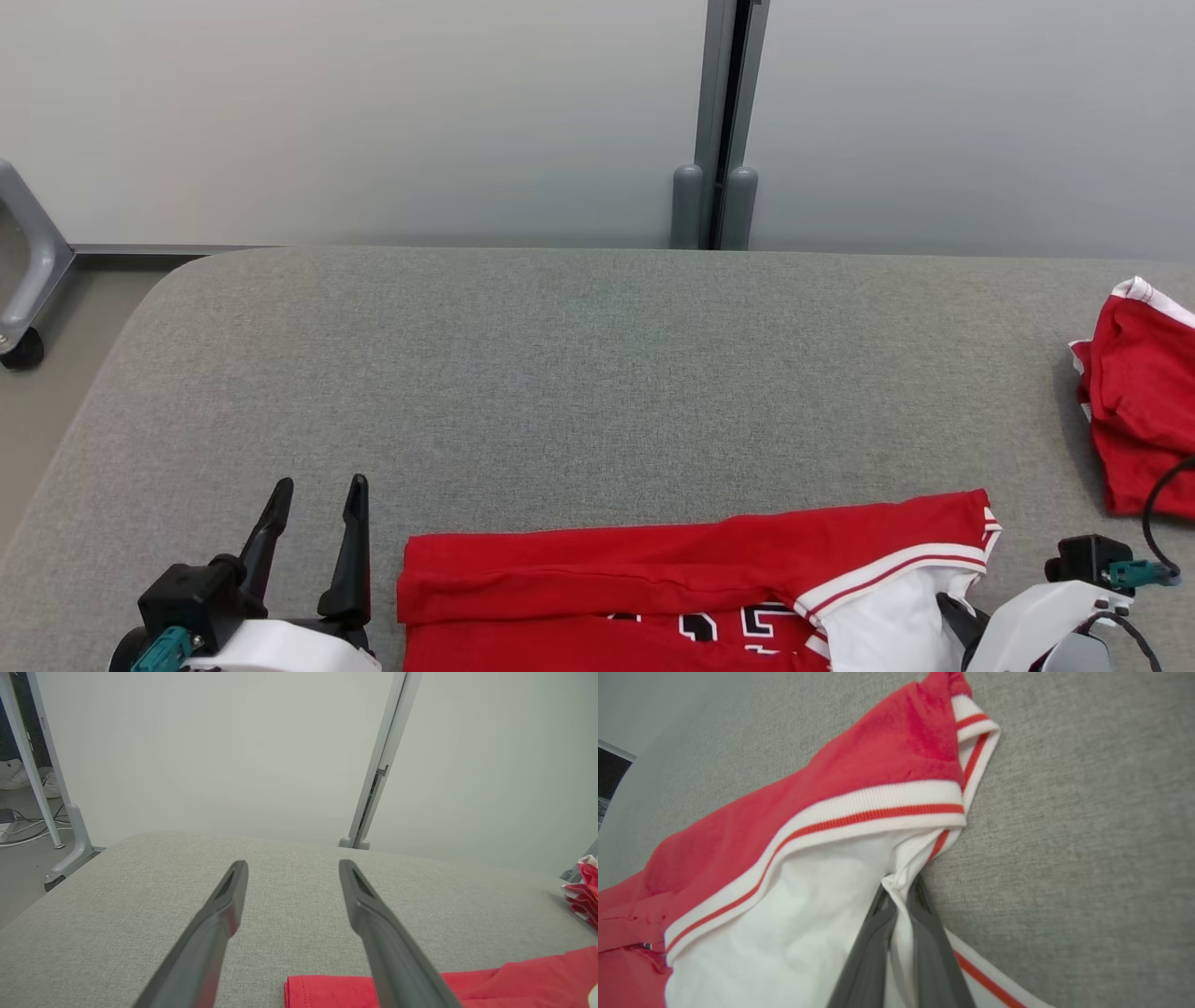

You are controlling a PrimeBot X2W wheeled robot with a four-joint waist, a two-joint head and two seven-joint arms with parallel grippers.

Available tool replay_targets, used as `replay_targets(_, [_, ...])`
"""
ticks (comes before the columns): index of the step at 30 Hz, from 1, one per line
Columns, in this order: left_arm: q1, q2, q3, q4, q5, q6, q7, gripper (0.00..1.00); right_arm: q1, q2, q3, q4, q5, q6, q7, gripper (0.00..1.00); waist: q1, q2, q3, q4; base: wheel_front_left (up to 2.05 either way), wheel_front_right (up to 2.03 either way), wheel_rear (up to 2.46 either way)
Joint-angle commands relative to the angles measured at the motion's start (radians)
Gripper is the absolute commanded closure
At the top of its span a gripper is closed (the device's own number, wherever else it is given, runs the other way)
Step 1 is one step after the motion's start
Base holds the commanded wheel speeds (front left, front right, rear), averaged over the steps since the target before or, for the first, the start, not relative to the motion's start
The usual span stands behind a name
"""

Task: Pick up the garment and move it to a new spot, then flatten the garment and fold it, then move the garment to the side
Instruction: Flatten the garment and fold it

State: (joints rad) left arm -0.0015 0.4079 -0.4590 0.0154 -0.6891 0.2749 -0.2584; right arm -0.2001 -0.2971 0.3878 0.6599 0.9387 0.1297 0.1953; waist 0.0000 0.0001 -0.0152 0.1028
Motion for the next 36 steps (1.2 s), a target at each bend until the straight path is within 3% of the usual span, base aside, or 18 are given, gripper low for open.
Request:
replay_targets(1, [-0.011, 0.003, -0.001, 0.003, 0.002, 0.000, 0.000, 0.00, 0.000, 0.000, 0.009, 0.010, 0.008, 0.002, -0.013, 1.00, 0.0000, -0.0001, 0.000, 0.000, 0.00, 0.00, 0.00])
replay_targets(8, [-0.012, 0.001, -0.007, 0.000, 0.004, 0.002, 0.000, 0.00, -0.026, -0.050, 0.010, -0.009, 0.043, 0.002, -0.070, 1.00, 0.0000, -0.0001, -0.001, -0.008, 0.00, 0.00, 0.00])
replay_targets(23, [-0.002, -0.007, -0.002, -0.011, 0.017, 0.001, -0.005, 0.00, -0.058, -0.221, -0.009, 0.010, 0.061, 0.001, -0.101, 1.00, 0.0000, -0.0001, -0.002, -0.034, 0.00, 0.00, 0.00])
replay_targets(36, [0.012, 0.004, -0.001, -0.005, 0.019, 0.009, -0.004, 0.00, -0.062, -0.241, -0.001, -0.208, -0.058, 0.001, -0.145, 1.00, 0.0000, -0.0001, -0.022, -0.028, 0.00, 0.00, 0.00])
